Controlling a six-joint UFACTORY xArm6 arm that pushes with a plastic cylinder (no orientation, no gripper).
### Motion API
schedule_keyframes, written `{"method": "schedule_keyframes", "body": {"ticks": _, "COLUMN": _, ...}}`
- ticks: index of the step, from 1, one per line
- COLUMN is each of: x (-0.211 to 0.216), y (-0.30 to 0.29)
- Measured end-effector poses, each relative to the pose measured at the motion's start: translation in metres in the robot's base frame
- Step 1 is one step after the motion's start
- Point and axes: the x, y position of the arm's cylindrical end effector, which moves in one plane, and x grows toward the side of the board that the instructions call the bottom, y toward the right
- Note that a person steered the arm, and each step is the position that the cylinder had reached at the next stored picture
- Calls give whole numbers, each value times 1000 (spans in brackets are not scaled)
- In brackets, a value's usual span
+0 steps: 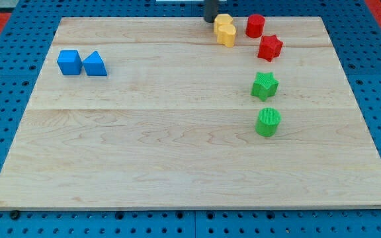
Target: Move the arm left to the red star
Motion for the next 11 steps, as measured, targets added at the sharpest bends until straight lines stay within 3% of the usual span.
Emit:
{"method": "schedule_keyframes", "body": {"ticks": 1, "x": 0, "y": 22}}
{"method": "schedule_keyframes", "body": {"ticks": 2, "x": 0, "y": -30}}
{"method": "schedule_keyframes", "body": {"ticks": 4, "x": 41, "y": -65}}
{"method": "schedule_keyframes", "body": {"ticks": 6, "x": 72, "y": -28}}
{"method": "schedule_keyframes", "body": {"ticks": 7, "x": 110, "y": -19}}
{"method": "schedule_keyframes", "body": {"ticks": 9, "x": 116, "y": 50}}
{"method": "schedule_keyframes", "body": {"ticks": 10, "x": 113, "y": 39}}
{"method": "schedule_keyframes", "body": {"ticks": 11, "x": 143, "y": 43}}
